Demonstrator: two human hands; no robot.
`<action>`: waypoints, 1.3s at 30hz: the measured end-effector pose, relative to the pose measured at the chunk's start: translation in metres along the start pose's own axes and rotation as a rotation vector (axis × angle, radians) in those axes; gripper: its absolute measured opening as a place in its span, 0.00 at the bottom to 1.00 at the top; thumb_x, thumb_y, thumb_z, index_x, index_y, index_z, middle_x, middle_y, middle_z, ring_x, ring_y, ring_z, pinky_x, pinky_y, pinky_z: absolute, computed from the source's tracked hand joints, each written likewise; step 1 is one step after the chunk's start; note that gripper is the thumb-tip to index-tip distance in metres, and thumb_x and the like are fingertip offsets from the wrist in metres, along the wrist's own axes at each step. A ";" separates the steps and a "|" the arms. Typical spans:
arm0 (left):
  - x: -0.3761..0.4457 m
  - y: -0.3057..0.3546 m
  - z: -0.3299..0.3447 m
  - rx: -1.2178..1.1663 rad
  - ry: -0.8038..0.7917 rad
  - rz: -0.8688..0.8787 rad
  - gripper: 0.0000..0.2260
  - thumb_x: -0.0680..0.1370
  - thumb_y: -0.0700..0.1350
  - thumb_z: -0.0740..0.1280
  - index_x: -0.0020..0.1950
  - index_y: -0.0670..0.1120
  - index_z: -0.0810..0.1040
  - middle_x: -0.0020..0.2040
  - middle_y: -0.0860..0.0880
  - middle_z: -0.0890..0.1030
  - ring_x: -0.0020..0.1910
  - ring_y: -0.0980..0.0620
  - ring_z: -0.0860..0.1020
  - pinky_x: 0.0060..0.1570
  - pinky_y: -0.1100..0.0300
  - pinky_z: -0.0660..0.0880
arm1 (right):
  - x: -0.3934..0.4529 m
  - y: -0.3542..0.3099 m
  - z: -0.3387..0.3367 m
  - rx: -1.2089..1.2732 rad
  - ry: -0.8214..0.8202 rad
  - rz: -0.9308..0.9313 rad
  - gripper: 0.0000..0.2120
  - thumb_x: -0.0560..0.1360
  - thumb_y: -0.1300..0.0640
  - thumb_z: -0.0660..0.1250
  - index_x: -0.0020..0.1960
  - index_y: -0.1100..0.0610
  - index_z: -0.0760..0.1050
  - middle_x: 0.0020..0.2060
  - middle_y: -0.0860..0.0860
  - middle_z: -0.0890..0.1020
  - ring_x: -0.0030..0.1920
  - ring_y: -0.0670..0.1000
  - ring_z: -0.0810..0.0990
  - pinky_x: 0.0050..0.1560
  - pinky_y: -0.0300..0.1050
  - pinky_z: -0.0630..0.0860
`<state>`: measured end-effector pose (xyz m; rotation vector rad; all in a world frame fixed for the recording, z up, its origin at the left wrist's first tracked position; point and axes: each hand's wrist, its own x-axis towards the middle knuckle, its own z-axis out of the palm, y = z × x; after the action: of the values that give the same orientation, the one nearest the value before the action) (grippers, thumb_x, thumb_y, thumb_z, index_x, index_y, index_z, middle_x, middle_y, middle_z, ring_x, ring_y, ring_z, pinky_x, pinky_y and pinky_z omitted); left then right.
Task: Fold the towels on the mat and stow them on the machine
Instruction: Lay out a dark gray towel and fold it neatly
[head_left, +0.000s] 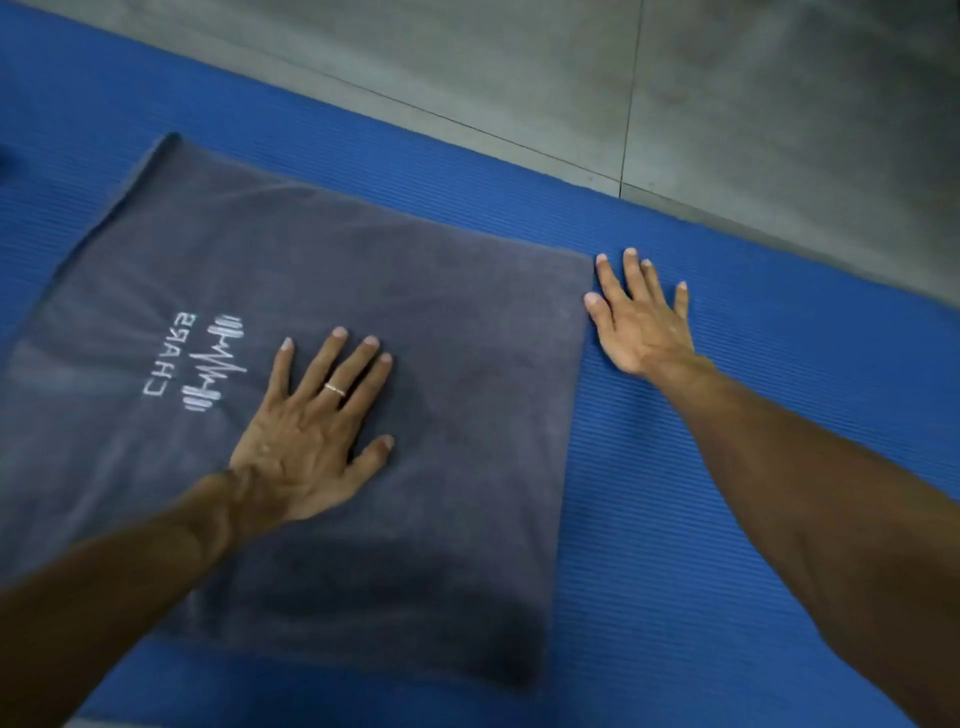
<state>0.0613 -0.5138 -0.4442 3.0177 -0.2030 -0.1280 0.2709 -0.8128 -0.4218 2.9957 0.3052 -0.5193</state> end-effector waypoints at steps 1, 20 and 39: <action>0.001 0.009 -0.003 -0.035 0.019 -0.039 0.34 0.75 0.62 0.54 0.74 0.41 0.66 0.74 0.42 0.66 0.75 0.39 0.59 0.71 0.34 0.54 | -0.003 -0.001 -0.004 -0.003 0.035 -0.032 0.28 0.83 0.43 0.43 0.80 0.49 0.41 0.79 0.49 0.41 0.78 0.55 0.48 0.76 0.63 0.47; -0.019 0.112 -0.040 -0.788 -0.194 -0.652 0.14 0.75 0.41 0.67 0.29 0.47 0.70 0.27 0.52 0.72 0.28 0.54 0.72 0.26 0.68 0.65 | -0.052 -0.018 -0.009 0.196 0.120 -0.438 0.21 0.76 0.60 0.63 0.68 0.52 0.72 0.73 0.50 0.63 0.63 0.57 0.72 0.62 0.54 0.71; -0.131 -0.083 -0.063 -0.497 0.228 -0.848 0.14 0.79 0.58 0.54 0.47 0.50 0.71 0.42 0.47 0.82 0.44 0.41 0.79 0.44 0.47 0.75 | 0.018 -0.304 -0.102 0.144 0.314 -0.778 0.08 0.74 0.56 0.63 0.49 0.56 0.78 0.47 0.52 0.79 0.47 0.56 0.77 0.45 0.48 0.73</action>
<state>-0.0514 -0.4069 -0.3816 2.3877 0.9720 0.0878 0.2562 -0.5006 -0.3477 2.9849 1.5387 -0.0962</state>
